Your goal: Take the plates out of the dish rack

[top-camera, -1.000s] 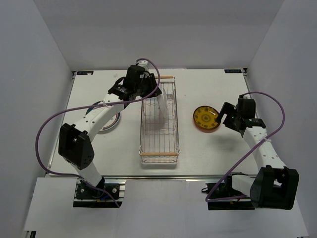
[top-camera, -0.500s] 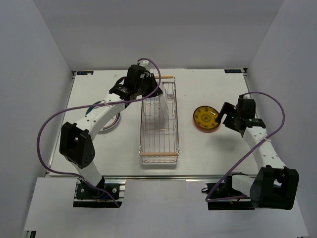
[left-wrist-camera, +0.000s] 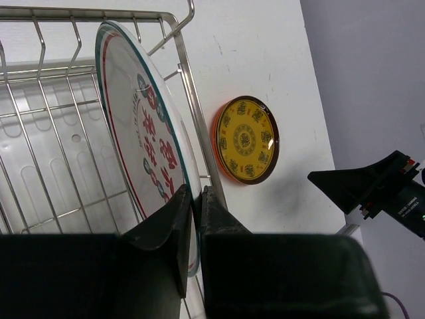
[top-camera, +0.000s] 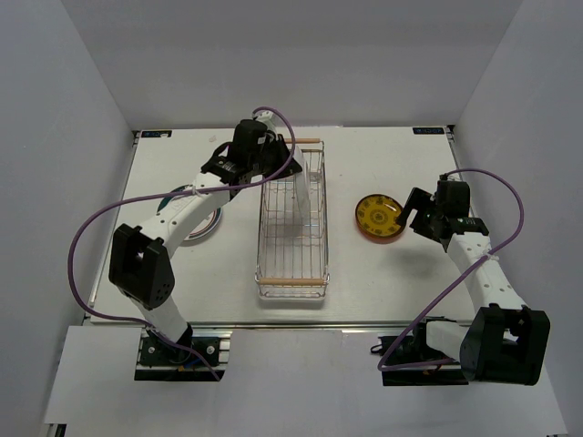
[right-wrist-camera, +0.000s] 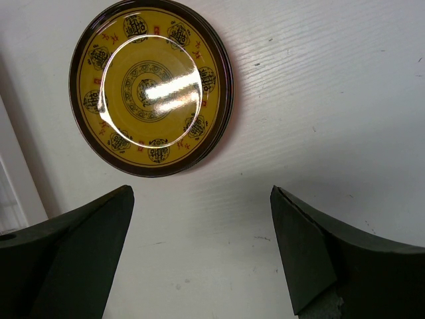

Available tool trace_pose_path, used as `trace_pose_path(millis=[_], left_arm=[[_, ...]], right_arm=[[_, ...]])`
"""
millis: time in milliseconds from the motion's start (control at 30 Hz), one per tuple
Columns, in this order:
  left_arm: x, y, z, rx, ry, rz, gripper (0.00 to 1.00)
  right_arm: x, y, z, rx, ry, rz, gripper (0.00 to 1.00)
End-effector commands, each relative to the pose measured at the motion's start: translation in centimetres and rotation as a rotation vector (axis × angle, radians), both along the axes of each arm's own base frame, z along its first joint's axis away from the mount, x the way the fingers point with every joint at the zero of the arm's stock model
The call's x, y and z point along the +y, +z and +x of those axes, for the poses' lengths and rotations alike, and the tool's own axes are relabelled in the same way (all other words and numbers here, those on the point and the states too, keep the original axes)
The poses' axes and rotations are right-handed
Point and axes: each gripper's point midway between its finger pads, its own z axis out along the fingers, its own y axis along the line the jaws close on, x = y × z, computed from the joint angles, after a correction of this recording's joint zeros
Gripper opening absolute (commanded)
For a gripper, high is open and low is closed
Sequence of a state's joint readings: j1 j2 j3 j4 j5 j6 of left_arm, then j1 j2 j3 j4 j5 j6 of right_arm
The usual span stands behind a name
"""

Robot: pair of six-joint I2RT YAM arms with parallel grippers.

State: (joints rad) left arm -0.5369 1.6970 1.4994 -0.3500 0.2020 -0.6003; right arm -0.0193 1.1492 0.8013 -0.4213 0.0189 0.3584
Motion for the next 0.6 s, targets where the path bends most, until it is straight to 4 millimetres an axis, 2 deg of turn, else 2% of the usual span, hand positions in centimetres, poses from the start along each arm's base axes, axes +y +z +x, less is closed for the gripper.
trace_pose_path(millis=[0,167,367,567], left_arm=[[0.0,2.8,0.0,-0.085,-0.005,-0.052,0.00],[-0.3,3.3,-0.4,-0.076,0.009,-0.115,0.00],[0.0,5.8,-1.3,-0.101,0.026,-0.188,0.00],[2.6,8.8,-1.4,-0.166,0.156,-0.204,0.00]], right_arm=[[0.0,0.5,0.0,-0.010,0.010,-0.002,0.89],[0.0,0.4,0.0,-0.009,0.011,-0.001,0.89],[0.0,0.3,0.0,-0.007,0.012,-0.002,0.89],[0.0,0.4,0.0,-0.010,0.010,-0.002,0.89]])
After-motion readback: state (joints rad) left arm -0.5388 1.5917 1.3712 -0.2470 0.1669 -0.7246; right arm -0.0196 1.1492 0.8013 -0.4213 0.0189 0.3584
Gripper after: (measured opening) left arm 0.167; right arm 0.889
